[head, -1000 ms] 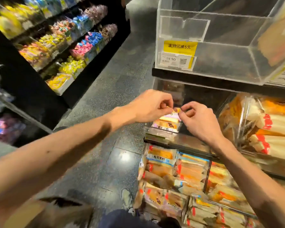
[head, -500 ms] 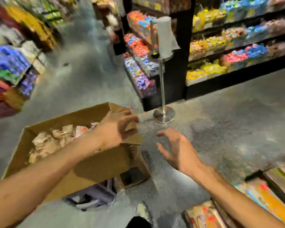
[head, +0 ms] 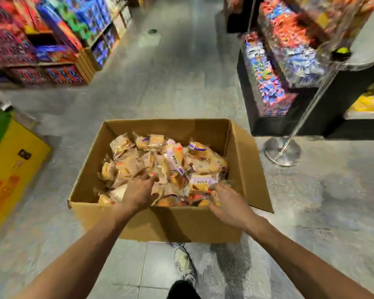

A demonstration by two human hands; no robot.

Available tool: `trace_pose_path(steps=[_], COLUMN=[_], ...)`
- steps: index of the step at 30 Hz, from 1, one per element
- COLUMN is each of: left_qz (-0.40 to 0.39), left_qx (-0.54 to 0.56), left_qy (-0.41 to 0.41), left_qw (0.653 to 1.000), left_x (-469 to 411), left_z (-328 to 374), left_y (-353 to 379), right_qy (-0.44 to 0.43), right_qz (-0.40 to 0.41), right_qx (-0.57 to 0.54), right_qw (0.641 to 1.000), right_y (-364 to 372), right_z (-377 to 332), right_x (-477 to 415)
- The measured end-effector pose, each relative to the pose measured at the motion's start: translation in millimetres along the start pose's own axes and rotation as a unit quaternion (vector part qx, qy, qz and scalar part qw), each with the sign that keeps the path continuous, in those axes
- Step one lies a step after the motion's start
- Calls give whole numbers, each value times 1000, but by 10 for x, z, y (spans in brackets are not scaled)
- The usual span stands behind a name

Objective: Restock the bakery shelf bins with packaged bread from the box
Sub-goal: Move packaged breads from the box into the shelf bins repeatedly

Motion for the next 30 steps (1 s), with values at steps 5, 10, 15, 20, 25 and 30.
trace_pose_path(steps=[5, 10, 15, 20, 25, 30], left_qz=[-61, -96, -180, -185, -174, -212], left_qx=[31, 118, 326, 443, 460, 555], left_qy=[-24, -58, -131, -216, -195, -185], left_qw=[997, 987, 919, 850, 848, 783], left_x=[-745, -1366, -1745, -1964, -1890, -1745], left_z=[-318, -474, -312, -177, -173, -351], left_y=[412, 684, 850, 947, 1051, 1152], right_qy=[105, 182, 196, 158, 190, 172], right_qz=[-78, -101, -93, -92, -73, -63], right_qx=[-44, -93, -123, -119, -146, -123], right_qw=[991, 974, 968, 976, 968, 975], right_y=[458, 844, 1091, 1277, 1545, 1416], right_z=[218, 376, 585, 730, 853, 998], right_x=[-919, -1545, -2032, -2565, -2738, -2754])
Point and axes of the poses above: each hand's wrist, its own x-axis away from the middle knuckle, its own y-axis out of the palm, z = x × y, the point moved 4 cm from there along -x, towards the middle knuckle, and after that the axes turned 14 degrees about -y, right-handed, at the moved point
